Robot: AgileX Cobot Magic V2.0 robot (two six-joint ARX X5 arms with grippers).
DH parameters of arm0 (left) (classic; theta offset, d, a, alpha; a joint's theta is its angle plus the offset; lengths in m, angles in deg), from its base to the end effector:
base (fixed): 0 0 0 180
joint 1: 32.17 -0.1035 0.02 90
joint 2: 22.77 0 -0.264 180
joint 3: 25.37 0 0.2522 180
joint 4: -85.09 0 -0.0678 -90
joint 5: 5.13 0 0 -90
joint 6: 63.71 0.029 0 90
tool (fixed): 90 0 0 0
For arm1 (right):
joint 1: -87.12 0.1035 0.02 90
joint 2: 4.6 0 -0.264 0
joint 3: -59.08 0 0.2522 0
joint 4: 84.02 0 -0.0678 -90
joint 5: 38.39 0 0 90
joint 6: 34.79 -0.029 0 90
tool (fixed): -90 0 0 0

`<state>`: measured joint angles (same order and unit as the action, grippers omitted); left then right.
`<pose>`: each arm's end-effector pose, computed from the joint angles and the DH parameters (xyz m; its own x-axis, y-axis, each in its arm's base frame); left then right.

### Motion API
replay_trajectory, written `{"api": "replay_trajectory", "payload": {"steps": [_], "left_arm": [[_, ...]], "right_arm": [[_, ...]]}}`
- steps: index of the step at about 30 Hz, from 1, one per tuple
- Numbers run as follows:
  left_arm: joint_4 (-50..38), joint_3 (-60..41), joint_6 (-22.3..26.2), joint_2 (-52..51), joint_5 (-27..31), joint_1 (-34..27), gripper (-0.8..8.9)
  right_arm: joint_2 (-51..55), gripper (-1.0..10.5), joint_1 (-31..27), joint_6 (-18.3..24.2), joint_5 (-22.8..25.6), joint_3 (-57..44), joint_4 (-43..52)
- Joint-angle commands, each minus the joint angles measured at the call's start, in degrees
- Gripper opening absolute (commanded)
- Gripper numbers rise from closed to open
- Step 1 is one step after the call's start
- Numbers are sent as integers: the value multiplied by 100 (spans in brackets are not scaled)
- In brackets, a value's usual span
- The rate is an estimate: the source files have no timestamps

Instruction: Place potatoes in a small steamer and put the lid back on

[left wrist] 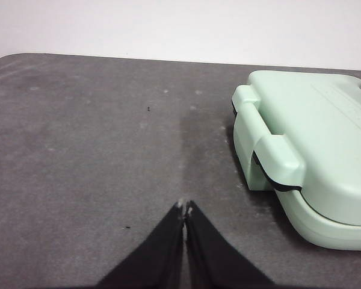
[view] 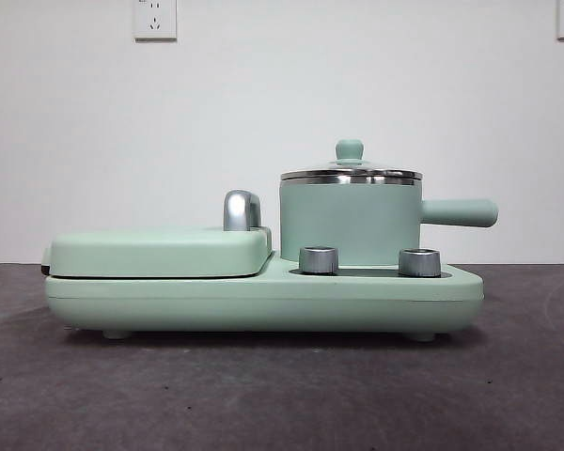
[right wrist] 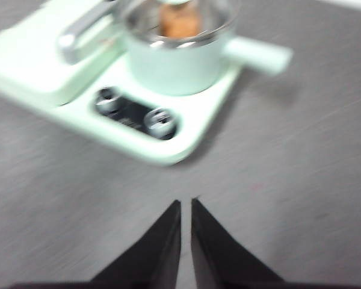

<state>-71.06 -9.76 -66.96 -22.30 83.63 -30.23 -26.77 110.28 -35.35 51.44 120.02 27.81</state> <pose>0.0951 -0.0038 0.1569 0.9869 -0.0551 -0.1514 0.0466 0.9972 -0.0593 0.0519 0.0223 0.3135 0.7998 0.3454 -0.4909 -0.3912 0.9202 0.0100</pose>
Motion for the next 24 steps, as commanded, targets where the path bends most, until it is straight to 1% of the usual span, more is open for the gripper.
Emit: {"api": "replay_trajectory", "payload": {"steps": [1, 3, 5, 7, 8, 11, 13, 15, 17, 21, 24], "left_arm": [[-83, -105, -52, 2, 13, -4, 6], [-87, -105, -52, 2, 13, -4, 6], [-87, -105, -52, 2, 13, -4, 6], [-87, -105, -52, 2, 13, -4, 6], [-87, -105, -50, 2, 13, -4, 6], [-85, -105, -52, 2, 13, -4, 6], [-87, -105, -52, 2, 13, -4, 6], [-90, -105, -50, 2, 13, -4, 6], [-87, -105, -52, 2, 13, -4, 6], [-87, -105, -52, 2, 13, -4, 6], [-85, -105, -52, 2, 13, -4, 6]], "right_arm": [[85, 16, 15, 376, 531, 26, 173], [234, 16, -50, 431, 658, -214, 610], [442, 16, -199, 505, 782, -741, 1342], [647, 16, -391, 546, 796, -1484, 2249], [752, 16, -527, 546, 778, -1980, 2846], [997, 16, -831, 457, 728, -3128, 4151], [1169, 16, -977, 424, 730, -3665, 4660], [1384, 16, -1069, 424, 730, -4035, 4903], [1668, 16, -1132, 426, 730, -4304, 4948], [2188, 16, -1298, 424, 706, -4586, 4929], [2197, 16, -1596, 424, 584, -4638, 4962]]}}
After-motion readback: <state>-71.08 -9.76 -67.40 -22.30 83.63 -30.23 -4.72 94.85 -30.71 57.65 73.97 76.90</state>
